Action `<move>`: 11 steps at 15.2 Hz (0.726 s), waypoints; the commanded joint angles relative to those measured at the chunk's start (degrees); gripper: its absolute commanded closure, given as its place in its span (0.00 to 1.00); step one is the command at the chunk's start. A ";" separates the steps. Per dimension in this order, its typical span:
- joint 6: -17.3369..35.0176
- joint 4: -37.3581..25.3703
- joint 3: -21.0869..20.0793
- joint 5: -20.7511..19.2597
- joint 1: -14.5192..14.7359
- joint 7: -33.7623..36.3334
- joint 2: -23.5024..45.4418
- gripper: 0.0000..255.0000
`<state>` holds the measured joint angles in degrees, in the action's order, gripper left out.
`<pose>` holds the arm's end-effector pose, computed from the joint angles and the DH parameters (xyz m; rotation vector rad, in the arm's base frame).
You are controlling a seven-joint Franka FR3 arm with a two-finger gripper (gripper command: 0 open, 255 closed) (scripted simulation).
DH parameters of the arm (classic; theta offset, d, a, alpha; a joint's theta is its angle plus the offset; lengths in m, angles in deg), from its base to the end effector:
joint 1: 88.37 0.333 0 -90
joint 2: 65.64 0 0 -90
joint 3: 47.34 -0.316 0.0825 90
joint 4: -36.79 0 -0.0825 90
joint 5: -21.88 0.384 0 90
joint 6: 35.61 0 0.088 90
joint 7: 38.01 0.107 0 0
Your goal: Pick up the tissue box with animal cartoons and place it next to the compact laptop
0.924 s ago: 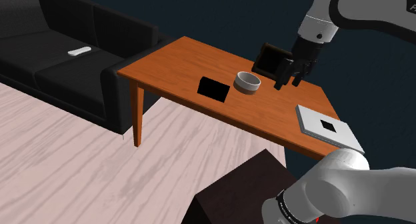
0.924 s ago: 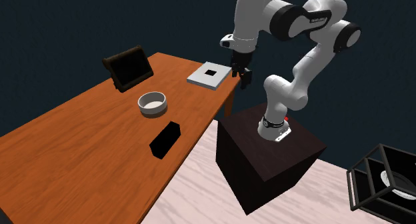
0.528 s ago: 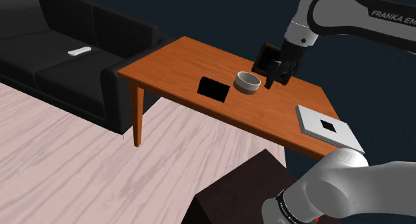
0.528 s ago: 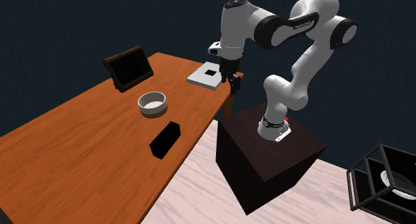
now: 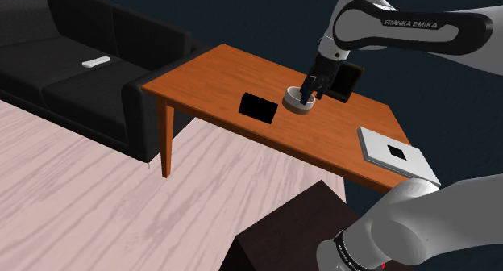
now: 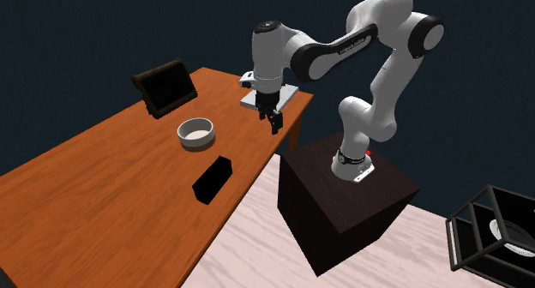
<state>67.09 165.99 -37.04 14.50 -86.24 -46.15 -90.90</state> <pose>0.4128 -0.0784 0.5293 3.0954 0.0734 -0.0510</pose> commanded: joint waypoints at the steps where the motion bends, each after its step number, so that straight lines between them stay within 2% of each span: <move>1: 3.28 -1.48 1.24 0.43 0.53 -2.78 4.44 0.00; 11: 12.59 -14.41 4.20 6.39 2.07 -16.47 26.23 0.00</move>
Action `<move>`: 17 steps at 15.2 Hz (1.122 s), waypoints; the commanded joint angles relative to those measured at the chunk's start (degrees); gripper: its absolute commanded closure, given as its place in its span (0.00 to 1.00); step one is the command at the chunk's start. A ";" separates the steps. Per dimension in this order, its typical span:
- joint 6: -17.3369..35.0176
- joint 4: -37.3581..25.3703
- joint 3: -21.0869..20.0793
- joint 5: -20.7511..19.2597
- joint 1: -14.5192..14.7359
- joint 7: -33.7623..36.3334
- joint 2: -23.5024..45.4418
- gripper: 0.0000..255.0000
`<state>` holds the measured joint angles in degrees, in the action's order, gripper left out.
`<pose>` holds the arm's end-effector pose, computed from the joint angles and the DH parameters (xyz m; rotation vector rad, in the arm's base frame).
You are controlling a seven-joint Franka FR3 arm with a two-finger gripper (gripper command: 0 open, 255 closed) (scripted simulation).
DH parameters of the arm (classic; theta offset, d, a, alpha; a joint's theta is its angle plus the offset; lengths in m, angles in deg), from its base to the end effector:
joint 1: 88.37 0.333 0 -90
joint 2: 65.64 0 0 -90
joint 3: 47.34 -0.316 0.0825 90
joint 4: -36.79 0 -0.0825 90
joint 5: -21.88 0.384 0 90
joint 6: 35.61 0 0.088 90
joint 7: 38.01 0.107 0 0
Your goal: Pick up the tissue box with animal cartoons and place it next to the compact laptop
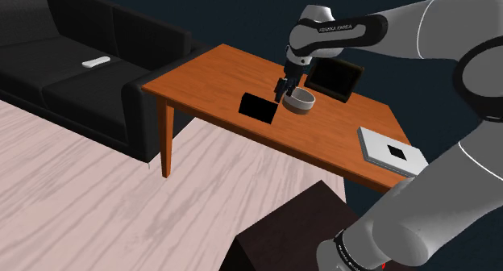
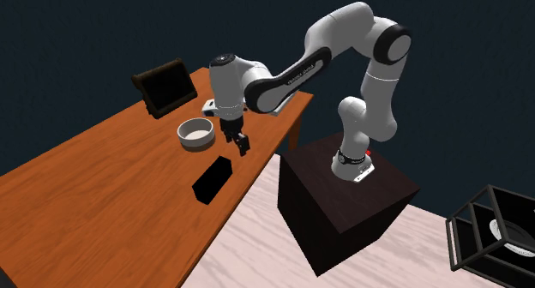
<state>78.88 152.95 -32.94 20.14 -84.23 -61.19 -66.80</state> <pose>0.5369 -0.0997 0.4550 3.1005 0.3712 -0.0243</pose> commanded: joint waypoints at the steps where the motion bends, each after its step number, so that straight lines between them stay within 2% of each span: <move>1: 1.31 -3.07 0.09 1.54 0.02 -2.78 4.37 0.00; 9: 2.57 -19.10 -1.67 7.05 -1.45 -11.96 21.82 0.00; 17: 7.52 -16.35 -2.02 7.70 -1.64 -12.38 24.07 0.00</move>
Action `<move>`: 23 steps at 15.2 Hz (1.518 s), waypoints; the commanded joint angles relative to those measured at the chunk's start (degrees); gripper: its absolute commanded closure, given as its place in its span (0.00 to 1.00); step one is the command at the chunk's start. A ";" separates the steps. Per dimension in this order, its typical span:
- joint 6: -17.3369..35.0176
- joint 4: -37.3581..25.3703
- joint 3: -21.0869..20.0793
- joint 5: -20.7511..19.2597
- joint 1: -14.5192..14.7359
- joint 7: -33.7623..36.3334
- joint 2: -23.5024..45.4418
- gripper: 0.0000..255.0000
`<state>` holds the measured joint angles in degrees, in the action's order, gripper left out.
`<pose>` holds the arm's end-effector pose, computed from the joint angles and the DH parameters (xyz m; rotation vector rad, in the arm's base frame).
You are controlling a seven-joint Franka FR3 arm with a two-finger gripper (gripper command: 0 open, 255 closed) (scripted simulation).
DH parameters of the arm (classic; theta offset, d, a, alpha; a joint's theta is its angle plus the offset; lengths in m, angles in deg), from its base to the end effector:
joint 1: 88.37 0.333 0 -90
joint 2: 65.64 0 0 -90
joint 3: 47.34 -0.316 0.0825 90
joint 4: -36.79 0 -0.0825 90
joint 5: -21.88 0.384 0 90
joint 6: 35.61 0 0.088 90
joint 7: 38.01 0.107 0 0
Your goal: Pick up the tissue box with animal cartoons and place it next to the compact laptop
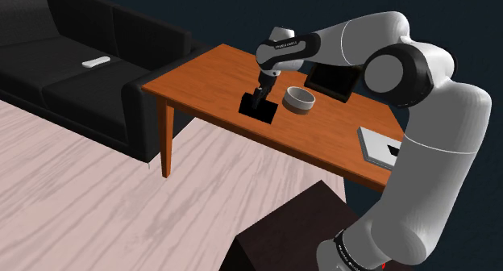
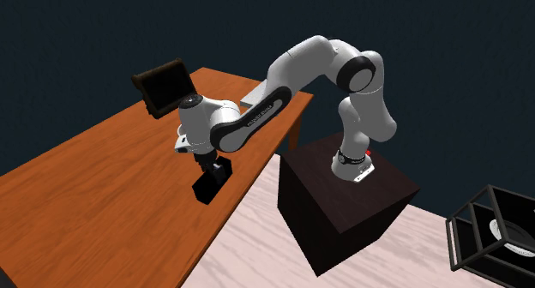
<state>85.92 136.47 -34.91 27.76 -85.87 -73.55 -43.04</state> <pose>0.6458 -0.0958 0.3547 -3.0710 -0.6372 0.0009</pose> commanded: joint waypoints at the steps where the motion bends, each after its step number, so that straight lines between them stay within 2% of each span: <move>1: 0.48 0.13 -0.05 0.08 0.00 -0.02 0.31 0.00; 7: 0.47 0.13 -0.05 0.08 0.00 -0.02 0.31 0.00; 8: 0.47 0.13 -0.05 0.08 0.00 -0.02 0.31 1.00; 17: 0.47 0.12 -0.05 0.08 0.00 -0.02 0.32 1.00; 23: -3.42 -1.96 0.19 -0.47 0.12 0.35 -1.54 1.00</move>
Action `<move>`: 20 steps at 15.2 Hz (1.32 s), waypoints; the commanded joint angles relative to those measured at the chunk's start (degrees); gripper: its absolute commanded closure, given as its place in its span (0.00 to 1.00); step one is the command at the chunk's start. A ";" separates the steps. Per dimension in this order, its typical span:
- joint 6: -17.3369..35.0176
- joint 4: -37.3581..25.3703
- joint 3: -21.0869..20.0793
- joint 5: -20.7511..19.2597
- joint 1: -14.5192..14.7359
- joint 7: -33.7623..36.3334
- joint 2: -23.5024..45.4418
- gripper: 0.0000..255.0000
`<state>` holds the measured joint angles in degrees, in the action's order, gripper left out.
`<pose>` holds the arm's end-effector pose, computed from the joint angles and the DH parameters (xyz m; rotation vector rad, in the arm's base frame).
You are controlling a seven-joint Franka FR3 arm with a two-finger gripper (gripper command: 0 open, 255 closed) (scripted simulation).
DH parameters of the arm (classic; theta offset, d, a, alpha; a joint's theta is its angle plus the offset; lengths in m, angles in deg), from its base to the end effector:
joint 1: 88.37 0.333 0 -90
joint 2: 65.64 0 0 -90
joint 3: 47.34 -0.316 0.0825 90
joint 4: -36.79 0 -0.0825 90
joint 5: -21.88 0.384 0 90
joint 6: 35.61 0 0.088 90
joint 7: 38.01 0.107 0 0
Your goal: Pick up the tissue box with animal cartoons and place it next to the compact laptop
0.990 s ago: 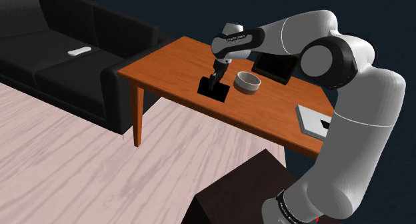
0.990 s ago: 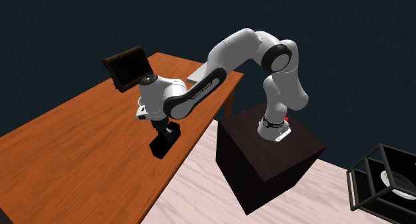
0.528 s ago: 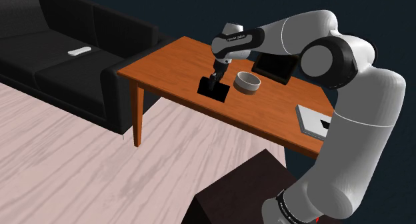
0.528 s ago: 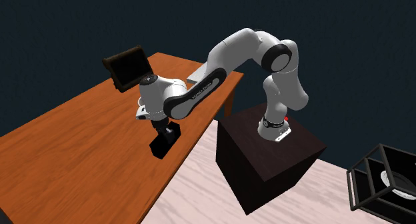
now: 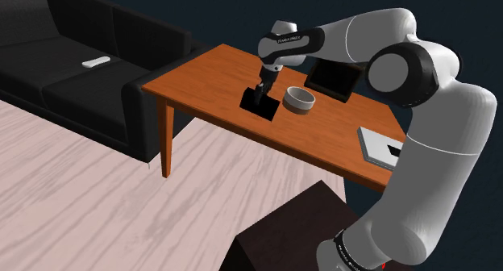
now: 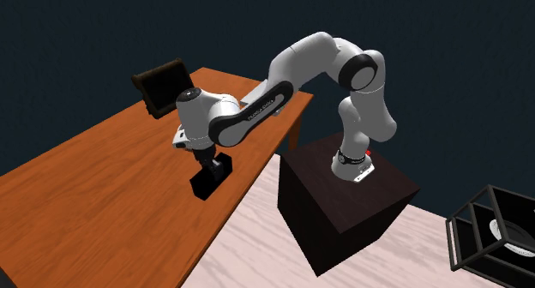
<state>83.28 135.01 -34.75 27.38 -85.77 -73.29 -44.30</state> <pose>0.6461 -0.0956 0.3766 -3.0712 -0.6376 -0.0003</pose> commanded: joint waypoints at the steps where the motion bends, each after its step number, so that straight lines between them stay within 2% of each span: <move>1: -1.43 -0.90 0.07 -0.17 0.04 0.14 -0.55 1.00; 20: -14.84 -11.35 0.49 -1.15 -0.01 0.87 -3.58 1.00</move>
<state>69.32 124.36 -34.29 26.27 -85.75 -72.42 -47.71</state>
